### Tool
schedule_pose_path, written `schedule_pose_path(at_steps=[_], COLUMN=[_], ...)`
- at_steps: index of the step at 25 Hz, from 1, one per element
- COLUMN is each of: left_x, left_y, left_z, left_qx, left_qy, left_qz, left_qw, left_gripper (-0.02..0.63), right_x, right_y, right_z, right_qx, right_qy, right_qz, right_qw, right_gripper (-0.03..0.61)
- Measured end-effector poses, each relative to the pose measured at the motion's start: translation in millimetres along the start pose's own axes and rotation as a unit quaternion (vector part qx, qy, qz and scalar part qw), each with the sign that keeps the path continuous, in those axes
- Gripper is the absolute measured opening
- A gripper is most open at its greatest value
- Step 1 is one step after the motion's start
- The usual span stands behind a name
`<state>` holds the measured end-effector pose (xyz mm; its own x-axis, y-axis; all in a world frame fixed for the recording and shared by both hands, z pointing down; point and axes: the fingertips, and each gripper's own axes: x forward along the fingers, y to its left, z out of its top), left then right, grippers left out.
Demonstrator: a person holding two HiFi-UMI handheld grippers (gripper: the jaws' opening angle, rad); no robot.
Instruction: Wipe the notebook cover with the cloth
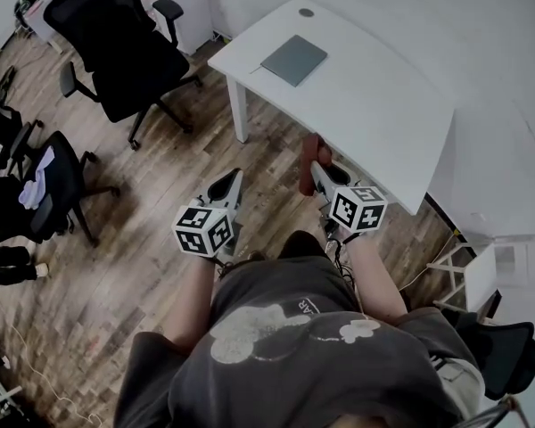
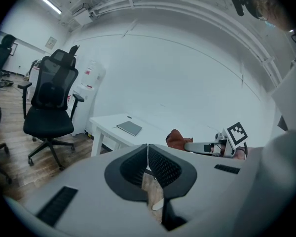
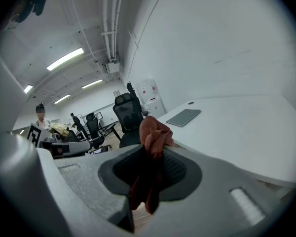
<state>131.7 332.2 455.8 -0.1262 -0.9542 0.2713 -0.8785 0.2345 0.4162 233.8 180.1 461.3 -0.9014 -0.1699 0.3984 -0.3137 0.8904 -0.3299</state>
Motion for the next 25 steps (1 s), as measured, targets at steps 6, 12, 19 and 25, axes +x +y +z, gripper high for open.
schedule_pose_path(at_steps=[6,12,19,25], left_x=[24.2,46.3,103.9,167.8], left_y=[16.4,35.1,81.8,109.7], left_z=[1.3,4.3,34.3,57.0], left_qx=[-0.003,-0.012,-0.021,-0.02], left_qy=[0.014,0.018,0.025,0.045], left_qz=[-0.005,0.013,0.037,0.035], left_qw=[0.9999,0.9997,0.9988,0.9982], left_gripper=[-0.003,-0.003,-0.003,-0.003], right_x=[22.5,63.9,141.5,199.5], right_y=[-15.9,-31.2,-59.0,-97.1], right_z=[1.9,5.1,47.2,82.1], right_qx=[0.011,0.017,0.013,0.025], right_qy=[0.01,0.027,0.035,0.041], right_qz=[-0.009,0.009,0.034,0.036], right_qw=[1.0,0.999,0.999,0.998], right_gripper=[0.089,0.089,0.089,0.089])
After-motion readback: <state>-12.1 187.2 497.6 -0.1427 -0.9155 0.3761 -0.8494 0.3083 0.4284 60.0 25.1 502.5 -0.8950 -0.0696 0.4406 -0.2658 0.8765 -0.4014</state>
